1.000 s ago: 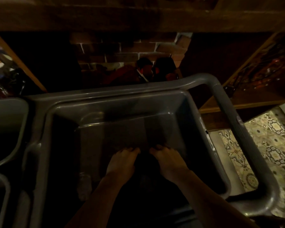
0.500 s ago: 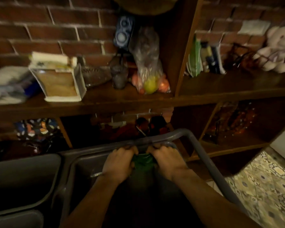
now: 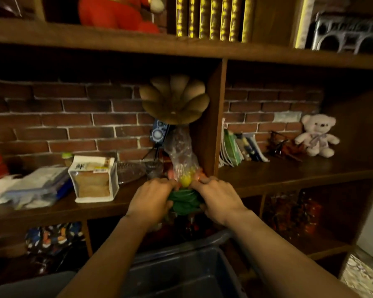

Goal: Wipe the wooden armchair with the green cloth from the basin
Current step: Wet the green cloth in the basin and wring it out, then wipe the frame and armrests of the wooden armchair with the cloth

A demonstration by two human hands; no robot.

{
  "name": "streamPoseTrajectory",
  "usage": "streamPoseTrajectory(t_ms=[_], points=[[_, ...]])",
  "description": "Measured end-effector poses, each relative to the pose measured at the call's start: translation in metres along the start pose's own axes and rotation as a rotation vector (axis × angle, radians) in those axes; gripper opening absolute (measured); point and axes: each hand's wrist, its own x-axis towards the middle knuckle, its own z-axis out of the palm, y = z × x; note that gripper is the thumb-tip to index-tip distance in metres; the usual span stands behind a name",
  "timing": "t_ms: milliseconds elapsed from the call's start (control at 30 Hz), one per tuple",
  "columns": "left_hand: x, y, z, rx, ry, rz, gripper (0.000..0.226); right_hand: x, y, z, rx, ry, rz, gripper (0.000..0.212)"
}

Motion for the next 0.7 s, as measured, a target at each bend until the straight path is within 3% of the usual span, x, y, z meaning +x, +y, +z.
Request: streamPoseTrajectory(t_ms=[300,700], points=[[0.043,0.06,-0.071,0.016,0.139,0.129,0.034,-0.02,0.042,-0.09,-0.11,0.149,0.054,0.057],[0.096,0.226,-0.085,-0.122,0.229,0.384,0.035,-0.132,0.15,-0.17,-0.33,0.189,0.289,0.057]])
